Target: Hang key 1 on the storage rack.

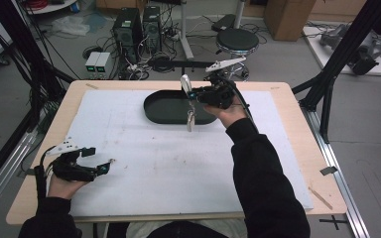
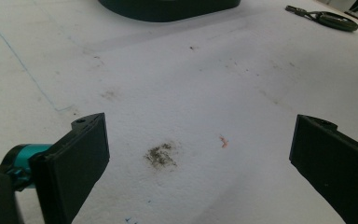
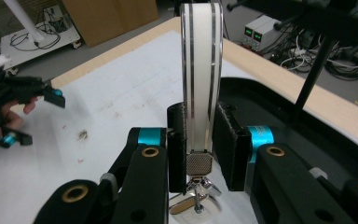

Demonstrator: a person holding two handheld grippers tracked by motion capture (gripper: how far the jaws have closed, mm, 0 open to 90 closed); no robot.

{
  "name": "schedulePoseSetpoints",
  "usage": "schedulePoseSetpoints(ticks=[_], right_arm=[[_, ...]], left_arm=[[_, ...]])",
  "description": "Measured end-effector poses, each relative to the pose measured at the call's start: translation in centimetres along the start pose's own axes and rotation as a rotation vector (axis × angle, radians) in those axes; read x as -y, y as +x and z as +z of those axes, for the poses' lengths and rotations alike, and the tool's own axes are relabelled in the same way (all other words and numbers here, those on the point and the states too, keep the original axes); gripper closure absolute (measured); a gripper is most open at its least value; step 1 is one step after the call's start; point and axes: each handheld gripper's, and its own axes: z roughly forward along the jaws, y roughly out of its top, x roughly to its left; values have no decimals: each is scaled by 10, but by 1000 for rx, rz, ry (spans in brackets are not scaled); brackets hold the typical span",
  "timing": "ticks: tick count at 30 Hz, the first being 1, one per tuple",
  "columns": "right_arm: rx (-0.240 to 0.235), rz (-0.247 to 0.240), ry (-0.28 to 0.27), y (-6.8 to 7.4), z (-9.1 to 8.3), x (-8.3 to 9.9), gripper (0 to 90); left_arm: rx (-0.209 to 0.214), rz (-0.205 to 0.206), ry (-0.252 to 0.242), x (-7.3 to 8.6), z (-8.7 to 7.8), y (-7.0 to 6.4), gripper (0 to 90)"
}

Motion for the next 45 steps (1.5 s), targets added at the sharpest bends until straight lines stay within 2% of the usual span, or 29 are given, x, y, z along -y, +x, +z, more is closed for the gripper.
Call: schedulePoseSetpoints(ticks=[7,16,26,33,37,45], right_arm=[[-7,12,-30,-14,6,-21,757],[8,34,-48,-29,12,-38,757],[52,19,-48,-35,9,-64,757],[83,32,-55,-43,4,-81,757],[102,43,-61,-49,5,-87,757],[141,54,-56,-62,17,-90,757]], left_arm=[[4,-13,-25,0,-4,3,51],[-2,-8,-34,0,-5,4,51],[-12,-16,-61,0,-8,5,51],[-24,-15,-68,0,-8,5,51],[-30,1,-79,0,-9,4,51],[-35,1,-89,1,-11,5,51]])
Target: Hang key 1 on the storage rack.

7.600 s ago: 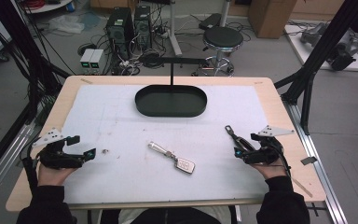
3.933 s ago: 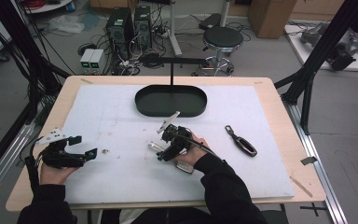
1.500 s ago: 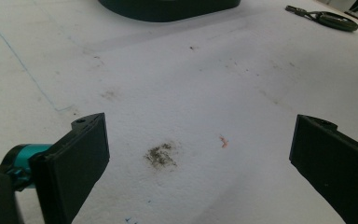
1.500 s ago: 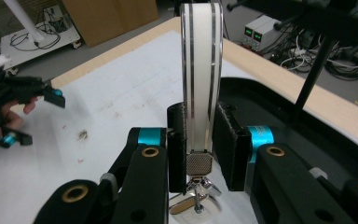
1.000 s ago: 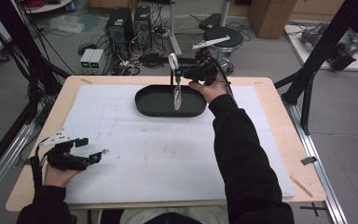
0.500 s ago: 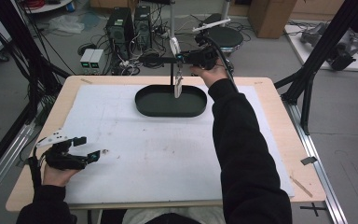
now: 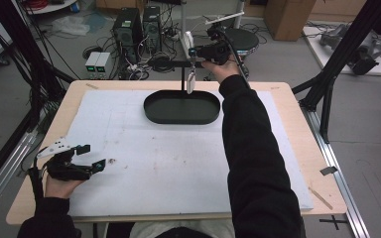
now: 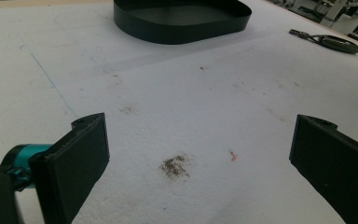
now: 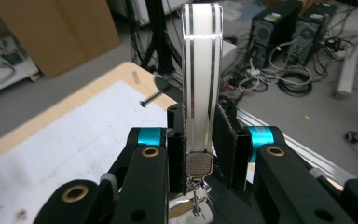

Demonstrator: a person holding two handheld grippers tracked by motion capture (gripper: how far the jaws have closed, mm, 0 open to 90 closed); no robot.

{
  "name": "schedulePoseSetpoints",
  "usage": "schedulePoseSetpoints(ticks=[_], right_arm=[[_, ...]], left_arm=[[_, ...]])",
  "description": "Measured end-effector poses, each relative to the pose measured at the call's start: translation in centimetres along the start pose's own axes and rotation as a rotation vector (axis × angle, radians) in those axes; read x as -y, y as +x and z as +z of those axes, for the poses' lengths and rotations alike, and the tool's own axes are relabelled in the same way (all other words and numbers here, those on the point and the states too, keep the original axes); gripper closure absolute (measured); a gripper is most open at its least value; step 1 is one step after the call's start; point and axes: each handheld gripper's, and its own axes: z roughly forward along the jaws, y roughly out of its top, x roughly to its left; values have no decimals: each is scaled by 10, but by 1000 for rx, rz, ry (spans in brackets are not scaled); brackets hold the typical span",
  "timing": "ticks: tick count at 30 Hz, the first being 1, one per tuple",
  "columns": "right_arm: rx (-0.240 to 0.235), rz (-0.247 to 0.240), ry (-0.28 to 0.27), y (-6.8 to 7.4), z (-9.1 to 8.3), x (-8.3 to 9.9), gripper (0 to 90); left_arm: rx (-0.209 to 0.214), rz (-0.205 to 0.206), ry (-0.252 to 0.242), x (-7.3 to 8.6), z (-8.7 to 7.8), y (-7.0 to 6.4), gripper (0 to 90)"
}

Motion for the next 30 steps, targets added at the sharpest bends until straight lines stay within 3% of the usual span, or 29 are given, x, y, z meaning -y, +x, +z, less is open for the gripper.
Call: schedulePoseSetpoints(ticks=[3,10,15,24,30], right_arm=[[19,-1,16,-2,5,1,757],[42,28,5,-15,14,4,757],[57,21,-9,-18,19,4,757],[93,45,-57,-21,32,6,757],[125,71,-132,-17,41,5,757]], left_arm=[[1,-1,-1,0,0,0,51],[3,-3,-4,0,0,0,51],[5,-9,2,0,1,1,52],[5,-9,1,0,2,1,51],[5,-9,4,0,2,2,51]])
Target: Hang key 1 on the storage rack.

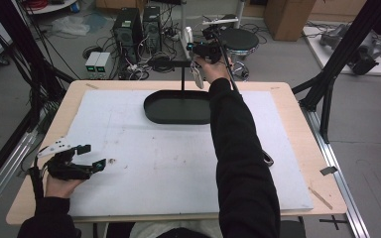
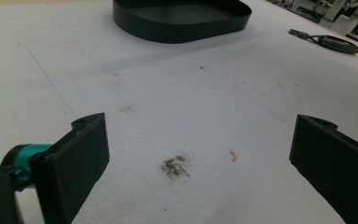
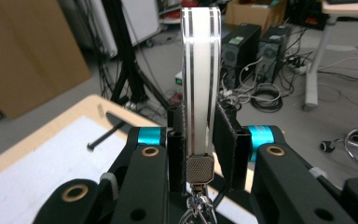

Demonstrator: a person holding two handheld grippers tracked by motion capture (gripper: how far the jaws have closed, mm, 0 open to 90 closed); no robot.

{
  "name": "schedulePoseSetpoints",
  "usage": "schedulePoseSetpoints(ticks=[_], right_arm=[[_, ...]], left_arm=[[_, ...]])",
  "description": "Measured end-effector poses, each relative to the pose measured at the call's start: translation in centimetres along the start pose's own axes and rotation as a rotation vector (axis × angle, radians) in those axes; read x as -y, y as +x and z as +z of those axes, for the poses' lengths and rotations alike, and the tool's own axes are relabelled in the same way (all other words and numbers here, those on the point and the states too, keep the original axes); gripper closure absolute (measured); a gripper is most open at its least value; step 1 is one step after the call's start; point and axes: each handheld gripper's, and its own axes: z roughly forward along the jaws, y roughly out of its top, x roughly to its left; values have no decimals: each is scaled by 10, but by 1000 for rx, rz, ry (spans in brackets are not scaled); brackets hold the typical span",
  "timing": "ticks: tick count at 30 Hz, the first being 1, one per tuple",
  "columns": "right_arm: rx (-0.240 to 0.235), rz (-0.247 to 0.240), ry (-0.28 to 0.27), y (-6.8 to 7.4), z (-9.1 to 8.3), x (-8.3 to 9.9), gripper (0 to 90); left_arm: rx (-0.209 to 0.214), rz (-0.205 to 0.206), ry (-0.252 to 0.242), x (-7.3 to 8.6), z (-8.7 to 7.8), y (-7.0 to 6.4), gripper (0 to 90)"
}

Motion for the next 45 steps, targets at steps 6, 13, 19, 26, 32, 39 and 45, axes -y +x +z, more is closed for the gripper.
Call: schedulePoseSetpoints(ticks=[6,13,19,26,32,39,45], right_arm=[[46,41,0,-6,9,4,757],[60,77,7,-19,12,8,756],[39,75,11,-16,11,7,755],[29,69,21,-13,12,7,754],[31,81,25,-16,10,7,753],[18,107,45,-19,10,8,737],[-7,117,48,-22,7,8,458]], left_arm=[[0,-2,-2,0,1,1,51],[-2,-5,-8,0,0,1,51],[-34,-3,-7,-2,-1,-2,51],[-32,4,-10,-3,-1,-5,51],[-44,9,4,-3,1,-7,51],[-62,-1,8,-3,1,-6,51],[-67,-3,6,-3,0,-6,52]])
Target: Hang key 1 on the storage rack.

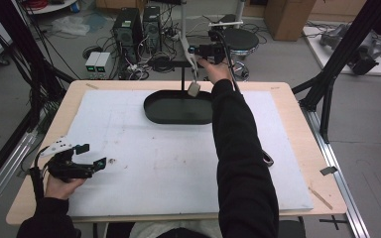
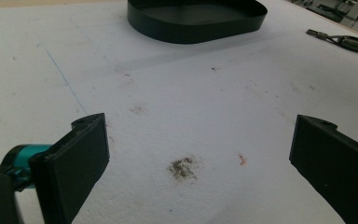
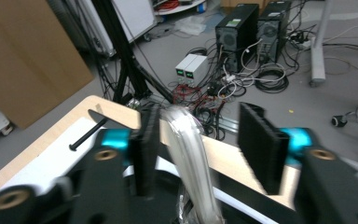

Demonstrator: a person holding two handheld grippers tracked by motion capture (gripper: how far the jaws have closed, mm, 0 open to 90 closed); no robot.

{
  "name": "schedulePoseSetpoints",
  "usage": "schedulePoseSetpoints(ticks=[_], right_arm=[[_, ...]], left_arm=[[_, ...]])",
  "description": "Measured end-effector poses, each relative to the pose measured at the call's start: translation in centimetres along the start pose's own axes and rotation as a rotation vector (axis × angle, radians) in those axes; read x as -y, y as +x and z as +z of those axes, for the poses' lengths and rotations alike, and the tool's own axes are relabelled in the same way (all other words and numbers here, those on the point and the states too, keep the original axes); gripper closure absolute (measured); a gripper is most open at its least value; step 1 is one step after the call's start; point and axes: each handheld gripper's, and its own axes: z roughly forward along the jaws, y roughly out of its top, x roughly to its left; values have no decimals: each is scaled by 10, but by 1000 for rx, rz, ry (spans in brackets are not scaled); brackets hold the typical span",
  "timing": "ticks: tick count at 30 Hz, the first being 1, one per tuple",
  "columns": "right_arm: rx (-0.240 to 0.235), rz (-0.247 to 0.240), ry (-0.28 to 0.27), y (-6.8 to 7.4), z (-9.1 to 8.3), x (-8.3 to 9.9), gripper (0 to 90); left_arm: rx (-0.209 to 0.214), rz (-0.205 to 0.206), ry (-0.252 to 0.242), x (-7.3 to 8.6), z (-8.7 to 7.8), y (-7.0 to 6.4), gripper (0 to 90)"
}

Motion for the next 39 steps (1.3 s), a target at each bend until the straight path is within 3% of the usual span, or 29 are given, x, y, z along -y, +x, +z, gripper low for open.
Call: schedulePoseSetpoints(ticks=[3,5,8,11,13,15,18,23,26,29,31,39], right_arm=[[-25,-10,20,0,-3,-1,275],[-21,-28,69,1,-3,1,117],[21,-121,126,4,-6,7,7],[39,-178,127,3,-14,17,8],[39,-192,163,0,-18,21,7],[50,-210,163,-2,-24,26,8],[39,-198,164,-8,-33,33,7],[57,-236,157,-16,-45,49,8],[49,-232,160,-20,-50,58,7],[48,-230,150,-22,-56,66,8],[39,-227,172,-22,-58,69,7],[47,-259,177,-23,-68,85,8]], left_arm=[[0,1,0,0,0,0,52],[3,-1,1,0,0,0,52],[3,3,6,0,0,-1,51],[0,-2,3,0,0,-1,52],[-3,-1,4,0,0,-1,52],[-4,-3,5,0,0,-2,51],[0,-3,12,0,0,-1,52],[1,0,16,0,0,-2,52],[1,-1,17,0,0,-2,52],[-1,0,18,0,0,-3,52],[-2,-2,19,0,0,-3,51],[-8,1,25,0,0,-3,51]])
